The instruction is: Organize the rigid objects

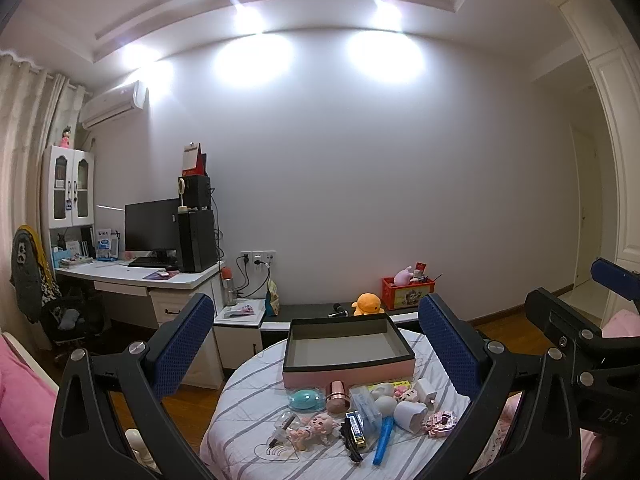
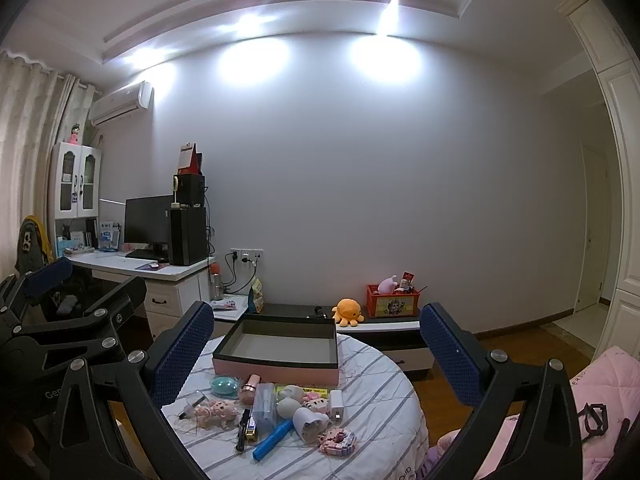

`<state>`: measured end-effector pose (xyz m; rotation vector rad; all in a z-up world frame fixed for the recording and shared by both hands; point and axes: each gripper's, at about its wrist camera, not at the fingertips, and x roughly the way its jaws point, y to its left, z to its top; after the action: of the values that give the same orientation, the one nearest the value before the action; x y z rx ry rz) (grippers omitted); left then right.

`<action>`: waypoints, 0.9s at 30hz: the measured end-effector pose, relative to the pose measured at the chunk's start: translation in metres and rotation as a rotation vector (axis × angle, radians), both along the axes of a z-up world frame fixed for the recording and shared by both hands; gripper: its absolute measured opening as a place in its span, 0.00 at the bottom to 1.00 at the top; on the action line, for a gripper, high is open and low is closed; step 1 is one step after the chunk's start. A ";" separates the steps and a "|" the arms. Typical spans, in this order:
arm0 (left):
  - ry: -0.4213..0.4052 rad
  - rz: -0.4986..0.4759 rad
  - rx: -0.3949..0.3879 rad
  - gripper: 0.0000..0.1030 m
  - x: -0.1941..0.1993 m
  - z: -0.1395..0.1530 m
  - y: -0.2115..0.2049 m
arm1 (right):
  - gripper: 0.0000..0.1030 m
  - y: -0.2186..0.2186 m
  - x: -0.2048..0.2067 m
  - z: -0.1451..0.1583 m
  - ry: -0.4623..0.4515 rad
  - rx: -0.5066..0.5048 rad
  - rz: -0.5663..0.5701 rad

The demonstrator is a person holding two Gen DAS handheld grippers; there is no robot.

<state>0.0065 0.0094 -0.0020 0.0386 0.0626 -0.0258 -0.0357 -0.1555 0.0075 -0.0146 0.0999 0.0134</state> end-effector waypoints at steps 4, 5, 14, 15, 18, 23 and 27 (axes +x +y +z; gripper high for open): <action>-0.003 0.004 0.005 1.00 -0.001 -0.001 -0.001 | 1.00 0.000 0.000 0.001 0.001 0.001 0.000; -0.003 0.005 0.007 1.00 -0.001 -0.001 -0.001 | 1.00 -0.001 0.000 0.001 0.001 0.001 0.000; -0.010 0.006 0.011 1.00 -0.004 -0.001 -0.002 | 1.00 0.001 -0.001 0.002 -0.002 -0.002 -0.002; -0.010 0.007 0.010 1.00 -0.004 -0.001 -0.002 | 1.00 0.001 -0.001 0.002 -0.002 -0.002 -0.002; -0.010 0.007 0.011 1.00 -0.004 -0.002 -0.002 | 1.00 0.000 -0.001 0.002 -0.002 -0.001 -0.002; -0.012 0.008 0.013 1.00 -0.005 -0.002 -0.002 | 1.00 0.000 0.000 0.002 -0.004 -0.002 -0.002; -0.012 0.008 0.013 1.00 -0.007 0.001 -0.002 | 1.00 0.000 0.000 0.002 -0.004 -0.003 -0.003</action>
<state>-0.0007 0.0071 -0.0009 0.0518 0.0506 -0.0170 -0.0360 -0.1556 0.0100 -0.0180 0.0955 0.0103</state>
